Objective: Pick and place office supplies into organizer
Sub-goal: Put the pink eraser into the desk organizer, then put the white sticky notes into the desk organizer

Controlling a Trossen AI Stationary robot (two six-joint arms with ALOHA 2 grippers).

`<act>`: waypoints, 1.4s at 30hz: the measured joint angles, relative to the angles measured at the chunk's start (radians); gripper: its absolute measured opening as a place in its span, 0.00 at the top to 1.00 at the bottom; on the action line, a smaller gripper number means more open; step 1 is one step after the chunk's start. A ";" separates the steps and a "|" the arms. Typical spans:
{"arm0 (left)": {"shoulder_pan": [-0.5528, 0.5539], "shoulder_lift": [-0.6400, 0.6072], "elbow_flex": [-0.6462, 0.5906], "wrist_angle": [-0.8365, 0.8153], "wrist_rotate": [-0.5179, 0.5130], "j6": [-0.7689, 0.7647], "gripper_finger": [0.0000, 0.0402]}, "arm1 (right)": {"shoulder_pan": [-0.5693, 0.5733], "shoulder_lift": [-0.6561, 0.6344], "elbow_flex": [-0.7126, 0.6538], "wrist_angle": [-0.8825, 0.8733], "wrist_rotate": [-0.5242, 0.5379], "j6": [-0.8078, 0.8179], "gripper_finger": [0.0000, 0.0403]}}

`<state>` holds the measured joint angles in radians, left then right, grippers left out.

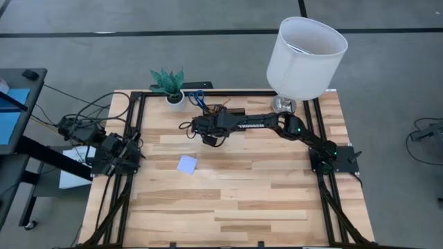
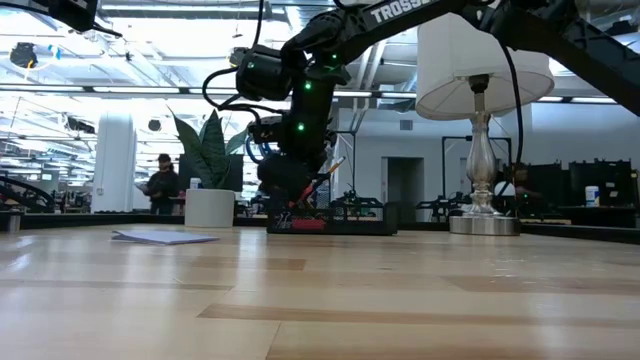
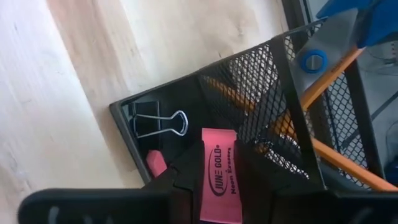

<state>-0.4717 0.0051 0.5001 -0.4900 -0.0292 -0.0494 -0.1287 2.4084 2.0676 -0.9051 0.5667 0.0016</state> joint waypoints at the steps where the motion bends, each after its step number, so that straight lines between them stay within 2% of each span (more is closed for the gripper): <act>1: 0.000 0.000 0.000 0.000 0.000 0.000 0.65 | 0.000 0.000 0.000 0.000 -0.002 -0.006 0.81; 17: 0.000 0.000 0.000 0.000 0.000 0.000 0.65 | -0.011 0.000 -0.001 0.001 -0.003 -0.029 0.69; 36: 0.000 0.000 0.000 0.000 0.000 0.000 0.65 | 0.024 -0.006 0.002 0.001 0.017 -0.029 0.70; 42: 0.000 0.000 0.000 0.000 0.000 0.000 0.65 | 0.068 -0.008 0.087 -0.047 0.019 -0.029 0.70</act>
<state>-0.4717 0.0053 0.5001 -0.4896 -0.0296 -0.0494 -0.0605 2.4008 2.1544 -0.9517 0.5861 -0.0271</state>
